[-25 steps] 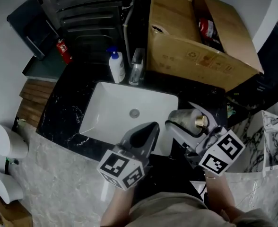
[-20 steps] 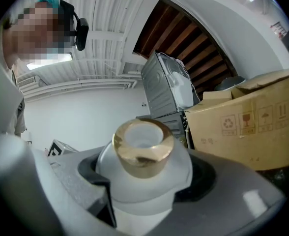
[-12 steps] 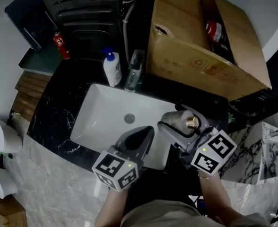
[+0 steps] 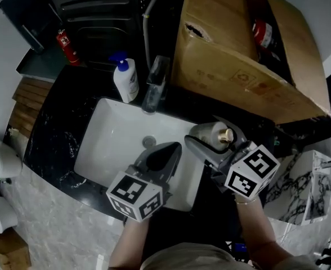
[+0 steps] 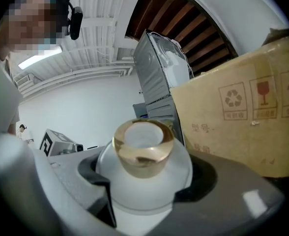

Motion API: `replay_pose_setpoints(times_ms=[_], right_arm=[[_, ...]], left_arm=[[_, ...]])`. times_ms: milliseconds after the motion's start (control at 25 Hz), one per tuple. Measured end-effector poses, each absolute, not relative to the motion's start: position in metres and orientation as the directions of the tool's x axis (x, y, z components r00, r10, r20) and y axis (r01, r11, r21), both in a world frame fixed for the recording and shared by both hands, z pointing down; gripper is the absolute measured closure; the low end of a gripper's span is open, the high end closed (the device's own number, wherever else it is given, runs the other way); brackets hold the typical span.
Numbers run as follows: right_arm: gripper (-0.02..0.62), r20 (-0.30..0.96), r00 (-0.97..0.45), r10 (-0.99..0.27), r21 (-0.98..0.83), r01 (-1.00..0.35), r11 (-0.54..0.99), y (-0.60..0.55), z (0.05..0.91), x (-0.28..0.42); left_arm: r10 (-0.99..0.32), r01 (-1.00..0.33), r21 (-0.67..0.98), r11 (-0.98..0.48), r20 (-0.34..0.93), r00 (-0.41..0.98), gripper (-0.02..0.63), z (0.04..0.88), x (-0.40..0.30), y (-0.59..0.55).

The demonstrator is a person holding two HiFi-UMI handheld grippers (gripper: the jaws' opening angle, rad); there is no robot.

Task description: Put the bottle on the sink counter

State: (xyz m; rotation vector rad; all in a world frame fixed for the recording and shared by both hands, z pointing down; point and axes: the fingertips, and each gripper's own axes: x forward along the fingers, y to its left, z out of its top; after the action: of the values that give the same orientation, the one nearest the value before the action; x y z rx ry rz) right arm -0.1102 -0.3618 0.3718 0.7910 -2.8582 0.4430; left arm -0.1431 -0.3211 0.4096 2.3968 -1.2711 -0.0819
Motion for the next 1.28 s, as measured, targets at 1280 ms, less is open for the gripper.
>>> replay_pose_setpoints(times_ms=[1280], right_arm=[[0.255, 0.532, -0.776, -0.339, -0.129, -0.470, 0.873, -0.487, 0.495, -0.146]], left_arm=[[-0.784, -0.786, 0.375, -0.492, 0.201, 0.587, 0.598, 0.457, -0.140, -0.410]])
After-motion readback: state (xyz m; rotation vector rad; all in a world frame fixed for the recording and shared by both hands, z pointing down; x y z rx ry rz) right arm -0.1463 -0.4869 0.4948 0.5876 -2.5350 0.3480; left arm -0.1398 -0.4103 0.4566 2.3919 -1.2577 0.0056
